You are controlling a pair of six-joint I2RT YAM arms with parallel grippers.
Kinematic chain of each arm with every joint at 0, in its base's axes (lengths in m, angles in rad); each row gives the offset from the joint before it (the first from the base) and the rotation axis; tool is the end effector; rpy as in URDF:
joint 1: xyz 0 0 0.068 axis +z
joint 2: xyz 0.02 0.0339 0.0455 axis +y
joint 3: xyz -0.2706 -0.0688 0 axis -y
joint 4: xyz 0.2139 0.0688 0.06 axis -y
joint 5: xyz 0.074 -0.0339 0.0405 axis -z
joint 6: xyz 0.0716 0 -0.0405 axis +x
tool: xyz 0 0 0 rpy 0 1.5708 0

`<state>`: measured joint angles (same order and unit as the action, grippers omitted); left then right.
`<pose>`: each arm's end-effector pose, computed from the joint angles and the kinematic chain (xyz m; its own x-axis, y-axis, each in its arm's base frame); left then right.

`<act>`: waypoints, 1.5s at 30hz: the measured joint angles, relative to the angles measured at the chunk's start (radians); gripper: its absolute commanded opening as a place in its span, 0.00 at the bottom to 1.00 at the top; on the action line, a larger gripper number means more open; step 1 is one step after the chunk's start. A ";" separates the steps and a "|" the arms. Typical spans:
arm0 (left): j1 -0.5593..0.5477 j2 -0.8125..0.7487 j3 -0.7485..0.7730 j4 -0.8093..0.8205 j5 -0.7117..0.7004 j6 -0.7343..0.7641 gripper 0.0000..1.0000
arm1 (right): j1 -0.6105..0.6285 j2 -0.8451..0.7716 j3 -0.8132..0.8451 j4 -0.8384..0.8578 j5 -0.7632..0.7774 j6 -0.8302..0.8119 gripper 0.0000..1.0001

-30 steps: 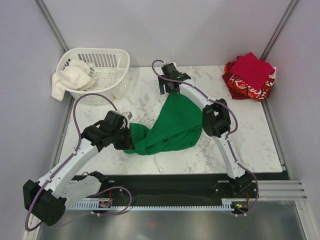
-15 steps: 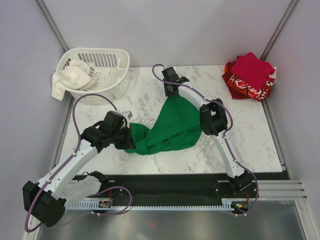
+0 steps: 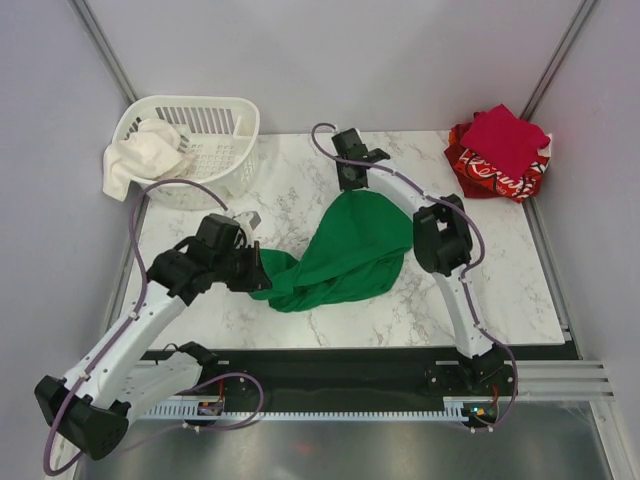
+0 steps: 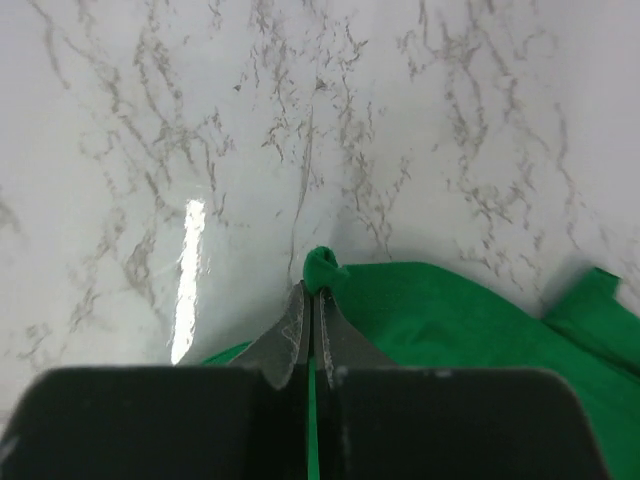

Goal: Fold and stack the t-shirts
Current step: Flatten the tshirt out

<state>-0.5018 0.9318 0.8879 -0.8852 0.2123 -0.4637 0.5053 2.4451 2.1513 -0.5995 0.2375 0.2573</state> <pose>0.1340 -0.0907 0.2659 -0.8879 -0.0115 -0.4599 0.2053 0.8846 -0.4187 0.4804 0.2465 0.1707 -0.7462 -0.1302 -0.6529 -0.1567 0.9875 -0.0178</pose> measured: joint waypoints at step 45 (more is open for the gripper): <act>0.000 -0.039 1.035 0.190 0.595 0.334 0.02 | -0.085 -1.678 -0.398 0.073 0.093 -0.185 0.00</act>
<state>-0.5018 0.8932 1.9224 -0.6952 0.8074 -0.1299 0.4206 0.7673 1.7531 -0.5262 0.3302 0.0723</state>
